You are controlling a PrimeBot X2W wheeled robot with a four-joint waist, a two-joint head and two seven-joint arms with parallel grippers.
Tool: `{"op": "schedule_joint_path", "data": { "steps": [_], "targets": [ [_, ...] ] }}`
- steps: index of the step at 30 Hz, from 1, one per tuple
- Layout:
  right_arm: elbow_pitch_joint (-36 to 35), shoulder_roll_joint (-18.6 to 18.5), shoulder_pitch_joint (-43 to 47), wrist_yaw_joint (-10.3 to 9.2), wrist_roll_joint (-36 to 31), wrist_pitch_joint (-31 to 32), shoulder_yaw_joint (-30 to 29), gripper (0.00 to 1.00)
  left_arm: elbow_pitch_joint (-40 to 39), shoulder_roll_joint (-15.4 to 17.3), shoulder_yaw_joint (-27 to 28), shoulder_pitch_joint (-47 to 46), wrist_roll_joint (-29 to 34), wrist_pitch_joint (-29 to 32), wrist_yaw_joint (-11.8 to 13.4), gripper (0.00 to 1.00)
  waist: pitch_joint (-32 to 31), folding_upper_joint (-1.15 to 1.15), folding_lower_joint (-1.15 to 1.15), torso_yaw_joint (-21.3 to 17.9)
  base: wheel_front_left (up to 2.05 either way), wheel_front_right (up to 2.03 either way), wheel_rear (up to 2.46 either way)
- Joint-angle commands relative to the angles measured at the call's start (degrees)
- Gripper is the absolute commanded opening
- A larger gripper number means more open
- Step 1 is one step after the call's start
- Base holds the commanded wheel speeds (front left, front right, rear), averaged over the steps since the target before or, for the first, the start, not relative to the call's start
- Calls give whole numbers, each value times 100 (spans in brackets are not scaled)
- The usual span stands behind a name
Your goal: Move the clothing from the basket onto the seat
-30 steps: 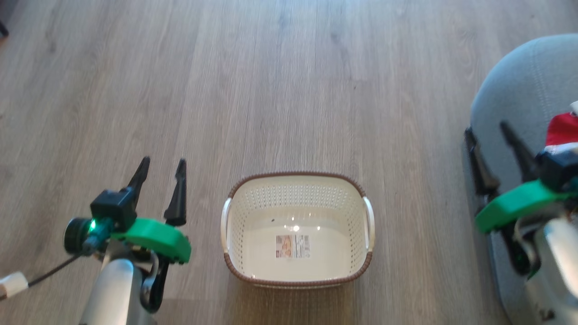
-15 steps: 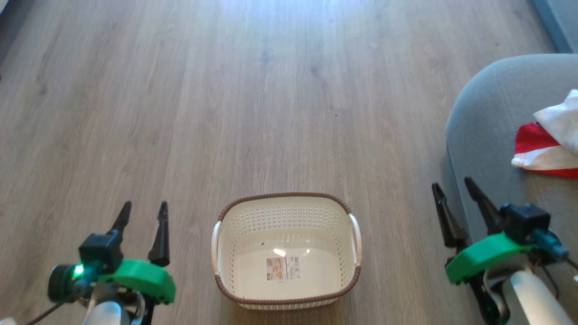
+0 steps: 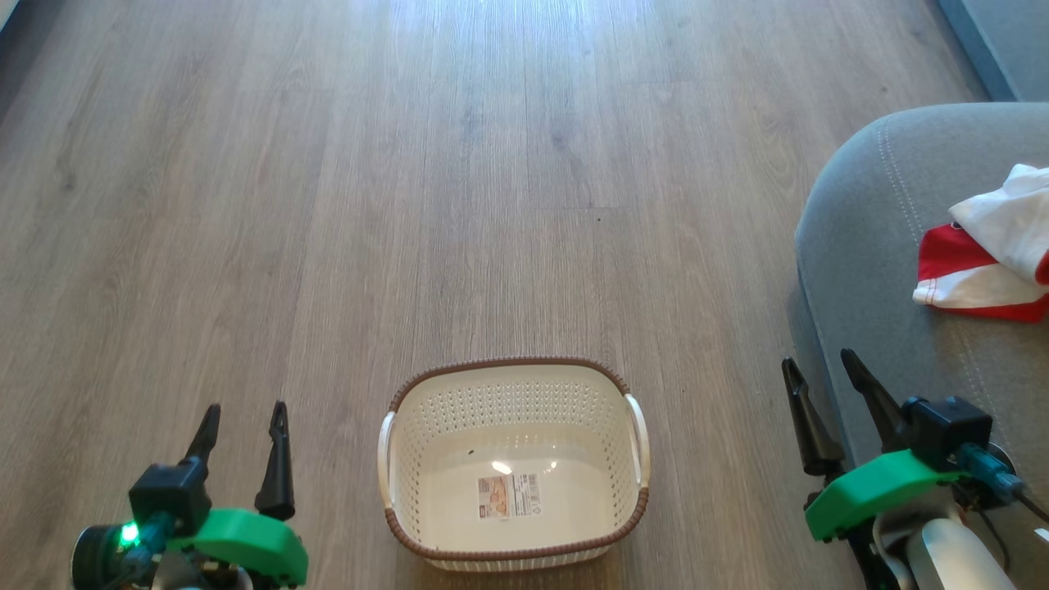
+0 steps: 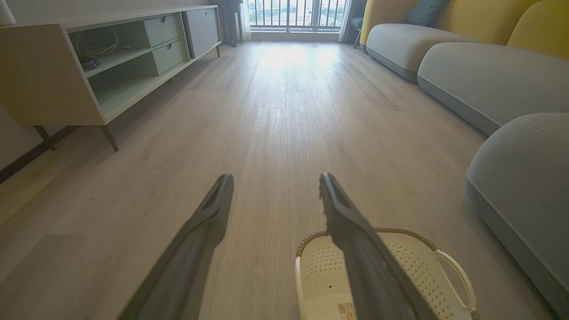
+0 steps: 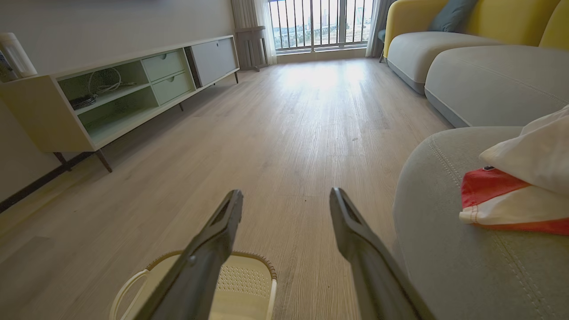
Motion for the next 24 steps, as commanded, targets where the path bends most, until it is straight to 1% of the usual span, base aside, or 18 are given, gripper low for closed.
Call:
{"op": "schedule_joint_path", "data": {
  "steps": [1, 9, 14, 15, 18, 24],
  "targets": [
    [-189, 9, -112, -2, -40, -53, 76, 100, -203, 13, 203, -172, 5, -56, 68, 100, 3, 0, 0, 2, 0, 0, 0],
    [-160, 40, -134, -2, -91, -53, 36, 100, -222, 10, 202, -176, -110, -56, 34, 100, 27, 0, 0, -1, 0, 0, 0],
    [-151, 53, -139, -2, -85, -53, 3, 100, -163, 9, 171, -182, -225, -56, -76, 100, 34, 0, 0, -3, 0, 0, 0],
    [10, 72, 0, 0, -39, 0, -76, 0, 22, -9, 7, -3, -219, 0, -74, 0, 35, 0, 0, -3, 0, 0, 0],
    [231, 112, 52, 0, -26, 10, -40, 0, 263, -31, 11, 32, -244, 36, -69, 0, 38, 0, 0, -4, 0, 0, 0],
    [199, 143, 36, 0, 334, 113, -102, 0, 300, -29, 72, -48, -633, 177, -86, 0, 40, 0, 0, -9, 0, 0, 0]
  ]
}}
